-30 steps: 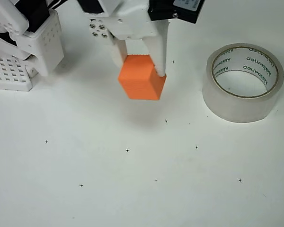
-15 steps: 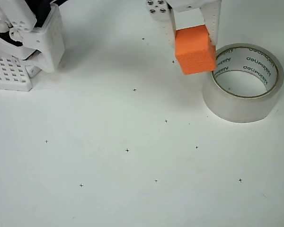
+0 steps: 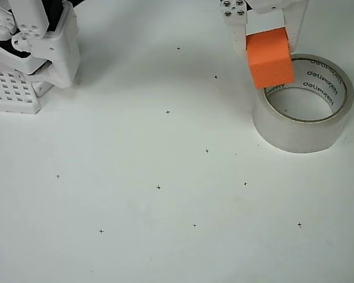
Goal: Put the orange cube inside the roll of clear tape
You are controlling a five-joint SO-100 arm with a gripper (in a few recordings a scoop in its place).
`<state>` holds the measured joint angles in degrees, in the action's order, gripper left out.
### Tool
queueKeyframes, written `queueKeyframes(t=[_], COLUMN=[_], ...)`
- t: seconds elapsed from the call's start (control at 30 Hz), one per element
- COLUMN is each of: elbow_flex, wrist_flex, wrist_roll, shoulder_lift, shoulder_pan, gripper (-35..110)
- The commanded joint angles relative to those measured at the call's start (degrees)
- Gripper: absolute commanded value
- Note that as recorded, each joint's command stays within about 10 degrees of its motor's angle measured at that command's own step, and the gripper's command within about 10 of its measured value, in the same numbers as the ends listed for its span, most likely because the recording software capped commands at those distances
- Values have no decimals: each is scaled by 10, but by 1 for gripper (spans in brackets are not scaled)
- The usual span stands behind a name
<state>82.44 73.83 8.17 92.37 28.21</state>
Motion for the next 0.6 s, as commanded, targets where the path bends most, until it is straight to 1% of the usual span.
queueKeyframes(t=[0.0, 0.57], elbow_flex=[-64, -168], wrist_flex=[-4, -4], wrist_roll=[1, 18], shoulder_lift=[0, -101], shoulder_pan=[13, 19], gripper=[16, 16])
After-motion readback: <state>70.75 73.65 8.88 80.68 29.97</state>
